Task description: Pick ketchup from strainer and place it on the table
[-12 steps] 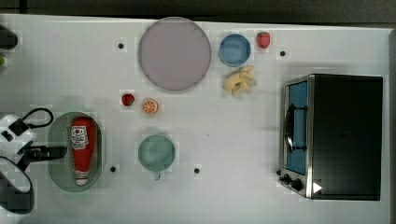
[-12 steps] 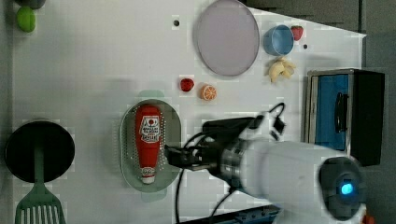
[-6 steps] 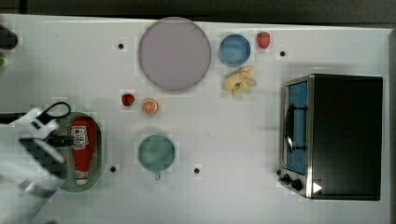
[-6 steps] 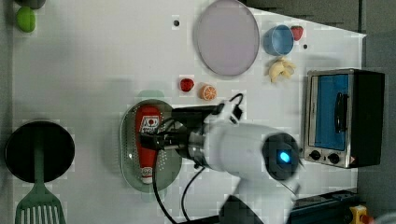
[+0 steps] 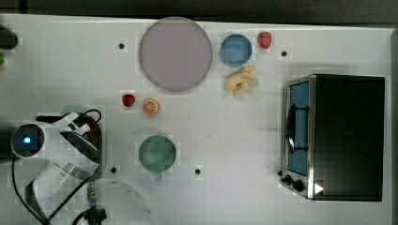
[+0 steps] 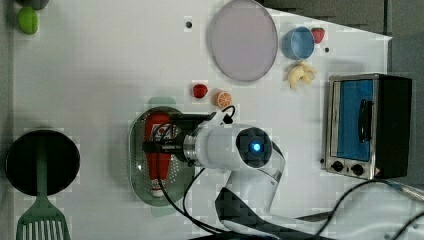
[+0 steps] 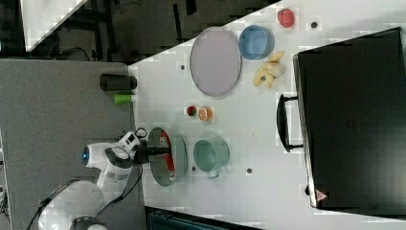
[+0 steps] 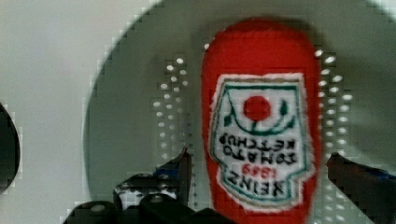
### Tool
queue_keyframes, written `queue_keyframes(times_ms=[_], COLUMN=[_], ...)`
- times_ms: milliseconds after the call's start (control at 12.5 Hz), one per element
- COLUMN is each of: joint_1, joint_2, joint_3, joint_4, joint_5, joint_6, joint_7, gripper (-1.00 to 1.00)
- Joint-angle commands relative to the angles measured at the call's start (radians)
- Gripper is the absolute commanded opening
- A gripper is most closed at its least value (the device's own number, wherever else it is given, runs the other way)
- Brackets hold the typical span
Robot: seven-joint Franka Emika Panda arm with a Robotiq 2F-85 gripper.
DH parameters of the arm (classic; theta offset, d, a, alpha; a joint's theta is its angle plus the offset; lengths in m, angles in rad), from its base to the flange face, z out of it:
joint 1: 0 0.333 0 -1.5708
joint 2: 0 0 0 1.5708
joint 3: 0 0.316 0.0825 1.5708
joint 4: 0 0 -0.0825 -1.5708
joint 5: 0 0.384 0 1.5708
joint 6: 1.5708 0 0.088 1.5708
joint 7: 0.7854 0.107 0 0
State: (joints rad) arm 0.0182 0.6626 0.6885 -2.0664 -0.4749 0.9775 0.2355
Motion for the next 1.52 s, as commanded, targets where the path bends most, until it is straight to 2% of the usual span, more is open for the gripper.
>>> queue_keyframes(times_ms=[80, 160, 240, 480, 720, 880, 1120, 1520], joint_1=[0.037, 0.047, 0.057, 0.066, 0.042, -0.002, -0.077, -0.177], joint_2=[0.013, 0.030, 0.043, 0.044, -0.030, -0.127, -0.279, -0.421], joint_3=[-0.019, -0.031, -0.042, -0.053, -0.008, 0.058, 0.132, 0.147], joint_4=[0.018, 0.027, 0.034, 0.041, 0.005, -0.031, -0.025, 0.068], joint_5=[-0.046, -0.057, -0.060, -0.060, -0.043, 0.048, 0.209, 0.358], joint_6=[0.056, 0.061, 0.066, 0.079, 0.044, 0.006, -0.095, -0.295], joint_7=[0.133, 0.134, 0.134, 0.134, 0.134, 0.134, 0.123, -0.108], gripper=[1.00, 1.00, 0.91, 0.20, 0.18, 0.18, 0.18, 0.18])
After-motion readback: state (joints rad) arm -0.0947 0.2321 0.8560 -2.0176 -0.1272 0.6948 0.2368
